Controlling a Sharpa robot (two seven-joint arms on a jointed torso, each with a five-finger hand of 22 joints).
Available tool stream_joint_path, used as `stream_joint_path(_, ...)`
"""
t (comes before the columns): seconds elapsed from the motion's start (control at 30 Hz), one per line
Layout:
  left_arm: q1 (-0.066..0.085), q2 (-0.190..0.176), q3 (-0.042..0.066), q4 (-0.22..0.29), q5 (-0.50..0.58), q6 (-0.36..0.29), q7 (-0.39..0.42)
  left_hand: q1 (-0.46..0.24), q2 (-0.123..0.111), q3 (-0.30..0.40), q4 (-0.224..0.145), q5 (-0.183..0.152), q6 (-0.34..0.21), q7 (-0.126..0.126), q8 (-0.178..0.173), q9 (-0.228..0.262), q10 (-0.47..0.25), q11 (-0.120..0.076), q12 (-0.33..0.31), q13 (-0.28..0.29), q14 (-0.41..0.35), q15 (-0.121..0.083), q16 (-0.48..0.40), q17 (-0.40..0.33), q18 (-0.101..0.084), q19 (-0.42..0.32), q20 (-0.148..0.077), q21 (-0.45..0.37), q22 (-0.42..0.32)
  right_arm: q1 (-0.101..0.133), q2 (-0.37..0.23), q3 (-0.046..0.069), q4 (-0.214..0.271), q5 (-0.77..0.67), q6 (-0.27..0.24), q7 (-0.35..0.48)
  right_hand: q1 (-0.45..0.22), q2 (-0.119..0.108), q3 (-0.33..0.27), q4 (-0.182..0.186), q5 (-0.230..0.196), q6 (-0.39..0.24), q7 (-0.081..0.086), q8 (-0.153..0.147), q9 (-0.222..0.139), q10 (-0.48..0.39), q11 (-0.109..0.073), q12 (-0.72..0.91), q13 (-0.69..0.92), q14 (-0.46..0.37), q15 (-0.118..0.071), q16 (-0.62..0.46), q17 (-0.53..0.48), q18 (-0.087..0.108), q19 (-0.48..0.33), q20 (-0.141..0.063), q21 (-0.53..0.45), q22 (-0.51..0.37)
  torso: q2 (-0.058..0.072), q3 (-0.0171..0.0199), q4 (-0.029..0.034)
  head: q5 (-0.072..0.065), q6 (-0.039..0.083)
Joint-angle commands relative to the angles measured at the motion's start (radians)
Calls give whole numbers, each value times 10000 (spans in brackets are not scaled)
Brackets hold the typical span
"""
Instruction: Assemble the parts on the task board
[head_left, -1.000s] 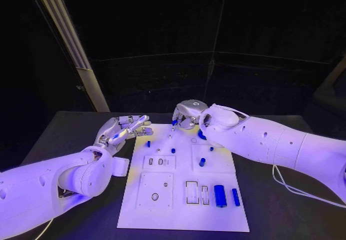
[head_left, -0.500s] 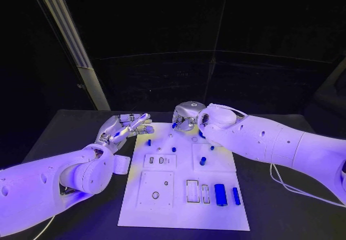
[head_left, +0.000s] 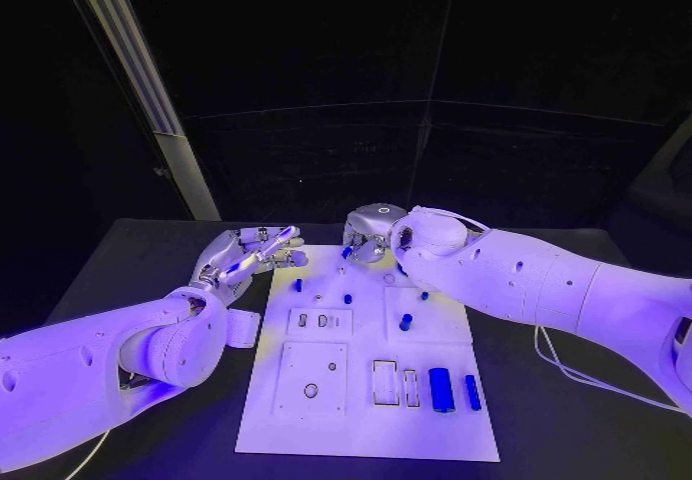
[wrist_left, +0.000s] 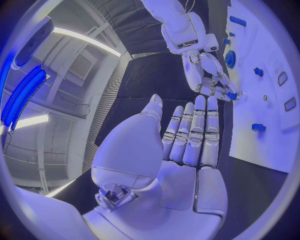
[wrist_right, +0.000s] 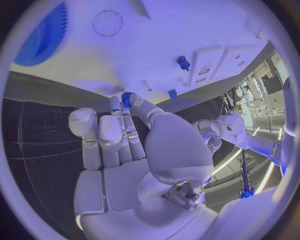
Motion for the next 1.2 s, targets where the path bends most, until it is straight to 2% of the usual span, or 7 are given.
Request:
stream_joint_path(0.03,24,11,7,3,-61,139,30,124,-11,-17,-54,-5,14,20,-44,-5,30,50,-61,0,-23,72,-51,16,137,15,61,-52,-17,2,68,-3,-47,-132,83,-74,-5,-96,-5,91,29,-9,23,-49,3,-69,57,-36,-17,55,-50,48,-14,-199,-5,12,20,-21,5,-1,4,-5,3)
stream_joint_path(0.47,38,10,7,-2,-61,158,-2,149,-3,-8,-94,-7,27,14,-54,-4,43,45,-73,2,-17,71,-72,21,138,19,62,-62,-28,2,173,-4,-152,-148,-9,-95,22,-572,-70,427,-40,-915,255,-80,-53,-990,319,-39,-27,-95,159,-185,-483,-139,-279,209,-156,-385,8,0,-15,16,-1)
stream_joint_path(0.57,41,7,6,-3,-61,161,-11,149,-3,-8,-94,-7,27,14,-54,-4,43,45,-73,2,-17,71,-72,21,138,19,62,-62,-28,2,136,-5,-115,-150,-182,-90,27,-767,-290,540,-62,-1521,305,-98,-75,-1338,391,-37,-23,-190,222,-391,-845,-85,-466,280,-316,-694,7,-1,-17,19,2)
stream_joint_path(0.7,43,-10,6,-3,-61,172,-23,149,-3,-8,-94,-7,27,14,-54,-4,43,45,-73,2,-17,71,-72,21,138,19,62,-62,-28,2,-126,-5,148,-150,-566,-90,108,-916,-778,731,-119,-2169,413,-87,-58,-1577,472,2,17,-228,296,-523,-1062,-56,-564,357,-417,-864,-1,10,-13,17,17)
stream_joint_path(0.8,43,-38,6,8,-61,184,-27,149,-3,-8,-94,-7,27,14,-54,-4,43,45,-73,2,-17,71,-72,21,138,19,62,-62,-28,1,-623,-4,639,-77,-908,-107,190,-892,-897,785,-75,-2075,414,-47,-28,-1516,468,42,41,-212,293,-502,-1030,-58,-545,368,-405,-844,-6,7,-27,27,37)
stream_joint_path(1.0,43,-136,4,37,-61,208,-35,152,-2,-7,-103,-7,28,12,-58,-4,44,45,-77,2,-17,72,-78,22,138,19,62,-64,-31,1,-2014,-8,1954,901,-1245,-256,236,-794,-1010,1066,558,-1236,172,318,114,198,95,878,421,89,37,201,104,-198,-11,175,104,62,-33,22,-116,60,67)
stream_joint_path(1.2,43,-191,2,29,-61,240,-43,157,-2,-6,-109,-6,30,9,-59,-3,47,44,-78,2,-18,72,-82,22,138,19,62,-66,-33,1,-3266,-14,2962,1996,-807,-727,-475,-1261,-1886,1934,1742,-1041,-241,390,91,1797,-380,2520,1795,299,-380,951,1308,-447,701,-265,816,1381,-57,49,-231,96,112)
